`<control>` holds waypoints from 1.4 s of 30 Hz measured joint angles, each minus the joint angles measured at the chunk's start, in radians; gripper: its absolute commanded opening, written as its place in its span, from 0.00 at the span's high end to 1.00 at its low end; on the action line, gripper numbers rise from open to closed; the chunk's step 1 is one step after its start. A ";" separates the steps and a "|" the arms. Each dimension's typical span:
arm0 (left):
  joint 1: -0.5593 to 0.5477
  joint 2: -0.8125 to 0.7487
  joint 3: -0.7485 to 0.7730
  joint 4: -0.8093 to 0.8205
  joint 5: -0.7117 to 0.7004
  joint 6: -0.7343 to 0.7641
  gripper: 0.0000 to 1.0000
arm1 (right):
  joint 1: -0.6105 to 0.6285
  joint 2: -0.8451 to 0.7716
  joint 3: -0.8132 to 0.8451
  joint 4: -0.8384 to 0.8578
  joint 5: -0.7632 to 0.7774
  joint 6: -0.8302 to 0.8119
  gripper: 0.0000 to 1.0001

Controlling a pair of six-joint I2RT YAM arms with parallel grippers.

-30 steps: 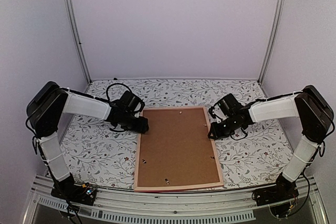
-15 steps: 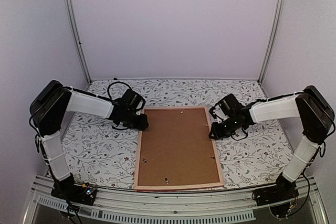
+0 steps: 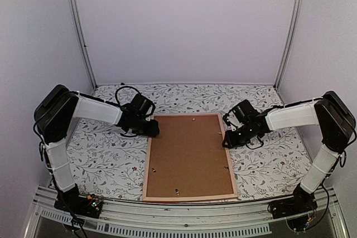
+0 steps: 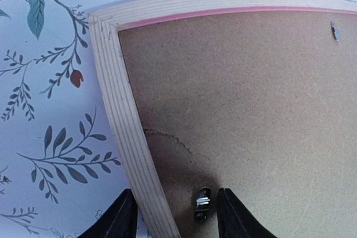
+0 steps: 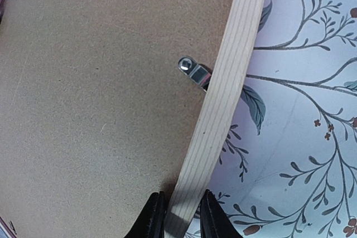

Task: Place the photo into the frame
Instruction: Press the fastener onto the backboard.

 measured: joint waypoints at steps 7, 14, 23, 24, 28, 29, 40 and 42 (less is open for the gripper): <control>0.008 0.002 0.002 0.000 0.002 -0.017 0.58 | 0.000 -0.002 -0.002 0.001 0.000 0.000 0.77; 0.020 0.006 -0.001 0.025 0.007 -0.037 0.70 | 0.000 -0.006 -0.006 0.000 0.004 0.000 0.77; 0.027 0.005 -0.027 0.085 0.009 -0.082 0.75 | -0.001 -0.010 -0.012 0.003 0.006 0.003 0.77; 0.027 0.004 -0.032 0.093 0.010 -0.084 0.73 | -0.001 -0.010 -0.012 0.003 0.006 0.003 0.77; 0.028 0.001 -0.053 0.129 0.011 -0.086 0.67 | -0.001 -0.010 -0.012 0.003 0.006 0.004 0.77; 0.029 0.001 -0.056 0.135 0.012 -0.087 0.65 | -0.001 -0.010 -0.012 0.003 0.006 0.004 0.77; 0.033 -0.006 -0.087 0.173 0.010 -0.092 0.59 | -0.001 -0.010 -0.012 0.004 0.005 0.004 0.77; 0.033 -0.016 -0.101 0.179 0.006 -0.092 0.59 | -0.001 -0.010 -0.012 0.005 0.004 0.003 0.77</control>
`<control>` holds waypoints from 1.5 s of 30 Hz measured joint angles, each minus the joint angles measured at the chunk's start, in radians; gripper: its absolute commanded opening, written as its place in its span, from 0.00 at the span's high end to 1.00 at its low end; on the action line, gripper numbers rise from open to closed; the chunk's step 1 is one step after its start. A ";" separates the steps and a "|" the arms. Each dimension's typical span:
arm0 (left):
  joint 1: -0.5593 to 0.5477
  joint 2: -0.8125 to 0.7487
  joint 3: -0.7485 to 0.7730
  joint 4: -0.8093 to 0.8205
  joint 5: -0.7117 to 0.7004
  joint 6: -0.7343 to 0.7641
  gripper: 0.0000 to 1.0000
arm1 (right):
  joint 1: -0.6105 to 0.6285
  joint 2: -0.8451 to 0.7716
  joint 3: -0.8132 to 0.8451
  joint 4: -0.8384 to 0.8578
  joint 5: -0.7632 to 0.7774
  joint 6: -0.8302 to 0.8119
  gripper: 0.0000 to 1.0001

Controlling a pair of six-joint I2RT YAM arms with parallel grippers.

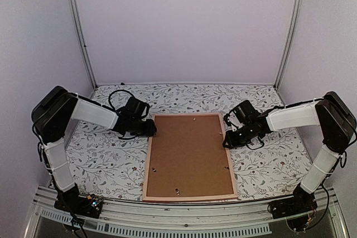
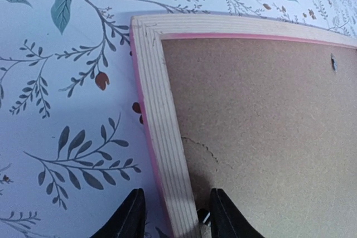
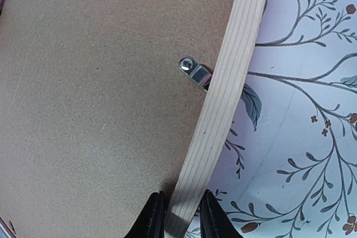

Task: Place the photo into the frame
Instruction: Press the fastener onto the backboard.

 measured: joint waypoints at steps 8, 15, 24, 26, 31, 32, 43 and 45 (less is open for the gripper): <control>0.000 -0.026 -0.032 0.005 -0.008 0.003 0.47 | 0.000 0.000 0.000 0.000 -0.006 -0.004 0.77; 0.000 -0.045 -0.062 0.033 0.003 -0.001 0.42 | 0.000 0.000 0.000 0.000 -0.006 -0.004 0.77; 0.004 -0.078 -0.102 0.035 0.007 -0.014 0.48 | 0.000 0.000 0.000 0.000 -0.006 -0.004 0.77; 0.006 -0.078 -0.102 0.036 0.008 -0.015 0.49 | 0.000 0.000 0.000 0.000 -0.007 -0.004 0.77; 0.010 -0.072 -0.098 0.039 0.015 -0.015 0.50 | 0.000 0.000 0.000 0.000 -0.007 -0.004 0.77; 0.010 -0.069 -0.095 0.040 0.015 -0.015 0.50 | 0.000 0.000 0.000 0.000 -0.007 -0.004 0.77; 0.014 -0.040 -0.061 0.040 0.000 -0.011 0.52 | 0.000 0.000 -0.001 0.000 -0.007 -0.004 0.77; 0.014 -0.040 -0.061 0.040 0.000 -0.011 0.51 | 0.000 0.000 -0.001 0.000 -0.007 -0.004 0.77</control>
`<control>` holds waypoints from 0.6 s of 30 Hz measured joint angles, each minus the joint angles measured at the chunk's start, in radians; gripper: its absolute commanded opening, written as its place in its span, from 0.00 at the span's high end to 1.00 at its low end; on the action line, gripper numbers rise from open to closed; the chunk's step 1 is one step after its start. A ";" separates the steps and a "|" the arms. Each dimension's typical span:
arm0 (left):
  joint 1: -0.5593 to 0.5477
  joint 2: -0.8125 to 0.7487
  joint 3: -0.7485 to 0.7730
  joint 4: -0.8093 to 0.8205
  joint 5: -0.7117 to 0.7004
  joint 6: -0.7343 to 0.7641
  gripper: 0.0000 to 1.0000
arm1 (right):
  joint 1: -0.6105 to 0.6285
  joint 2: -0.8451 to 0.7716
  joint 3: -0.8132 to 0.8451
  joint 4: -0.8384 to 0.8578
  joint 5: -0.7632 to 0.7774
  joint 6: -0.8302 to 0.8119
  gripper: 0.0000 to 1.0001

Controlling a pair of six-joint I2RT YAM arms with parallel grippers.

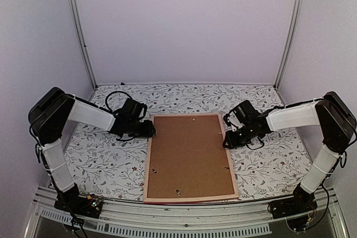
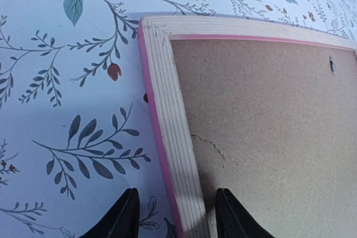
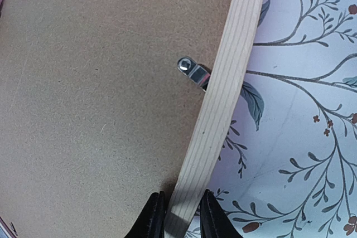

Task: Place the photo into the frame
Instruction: Press the fastener onto the backboard.

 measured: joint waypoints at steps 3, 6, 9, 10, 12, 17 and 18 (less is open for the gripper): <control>0.000 -0.003 -0.005 0.005 0.001 0.000 0.50 | 0.000 0.000 0.000 0.000 0.000 0.000 0.77; 0.001 -0.017 -0.018 0.005 0.005 -0.004 0.48 | 0.000 0.000 0.000 0.000 0.000 0.000 0.77; 0.002 -0.043 -0.038 0.005 0.012 -0.009 0.47 | 0.000 0.000 0.000 0.001 0.000 0.000 0.77; 0.001 -0.053 -0.042 0.005 0.016 -0.010 0.46 | 0.000 0.000 0.000 0.001 0.000 0.000 0.77; 0.002 -0.071 -0.043 0.006 0.023 -0.011 0.45 | 0.000 0.000 -0.002 0.002 0.000 0.000 0.77; 0.002 -0.073 -0.027 0.013 0.037 -0.007 0.43 | 0.000 0.000 -0.002 0.003 0.000 0.000 0.77; 0.002 -0.069 -0.021 0.013 0.039 -0.007 0.43 | 0.000 0.000 -0.002 0.003 0.000 0.000 0.77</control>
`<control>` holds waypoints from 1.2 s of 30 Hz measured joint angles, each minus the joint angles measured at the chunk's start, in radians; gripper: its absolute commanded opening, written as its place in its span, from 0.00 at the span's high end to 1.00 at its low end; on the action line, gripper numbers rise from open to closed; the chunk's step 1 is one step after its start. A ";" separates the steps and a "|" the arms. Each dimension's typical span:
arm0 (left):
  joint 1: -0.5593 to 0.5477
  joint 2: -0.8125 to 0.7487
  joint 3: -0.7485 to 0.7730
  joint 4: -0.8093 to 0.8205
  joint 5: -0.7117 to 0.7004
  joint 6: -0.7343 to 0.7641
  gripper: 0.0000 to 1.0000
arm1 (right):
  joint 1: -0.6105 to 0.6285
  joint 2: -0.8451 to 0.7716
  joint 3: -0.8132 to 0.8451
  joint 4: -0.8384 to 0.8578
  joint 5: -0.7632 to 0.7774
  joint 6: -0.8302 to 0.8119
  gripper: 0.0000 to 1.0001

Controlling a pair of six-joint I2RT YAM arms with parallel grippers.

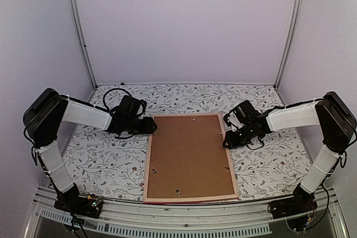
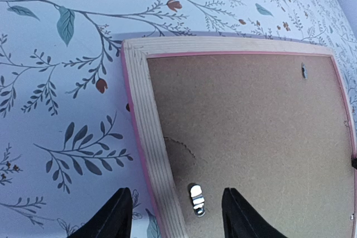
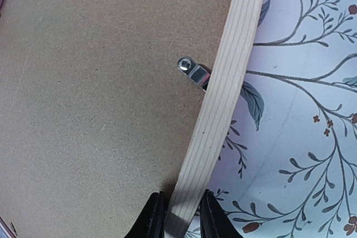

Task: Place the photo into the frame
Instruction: Press the fastener onto the backboard.

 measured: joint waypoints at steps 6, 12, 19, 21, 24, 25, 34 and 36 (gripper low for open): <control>0.000 0.055 0.034 -0.001 0.008 0.006 0.44 | 0.000 0.000 0.000 0.000 0.000 0.000 0.77; 0.000 0.105 0.068 -0.006 0.012 0.019 0.50 | 0.000 0.000 0.000 0.000 0.000 0.000 0.76; 0.000 0.114 0.076 -0.006 0.010 0.023 0.51 | 0.000 0.000 0.000 0.000 0.000 0.000 0.77; 0.000 0.114 0.073 -0.003 0.010 0.023 0.50 | 0.000 0.000 0.000 0.000 0.000 -0.001 0.77; -0.001 0.111 0.063 0.009 0.003 0.024 0.49 | 0.000 0.000 0.000 0.000 0.000 -0.001 0.77; -0.003 0.108 0.060 0.011 -0.002 0.023 0.48 | 0.000 0.000 0.000 0.000 0.000 -0.001 0.77; -0.025 0.096 0.043 0.007 -0.067 0.026 0.49 | 0.000 0.002 0.000 0.002 -0.001 -0.001 0.77; -0.027 0.096 0.043 0.006 -0.074 0.026 0.49 | 0.000 0.002 0.000 0.002 -0.002 -0.001 0.77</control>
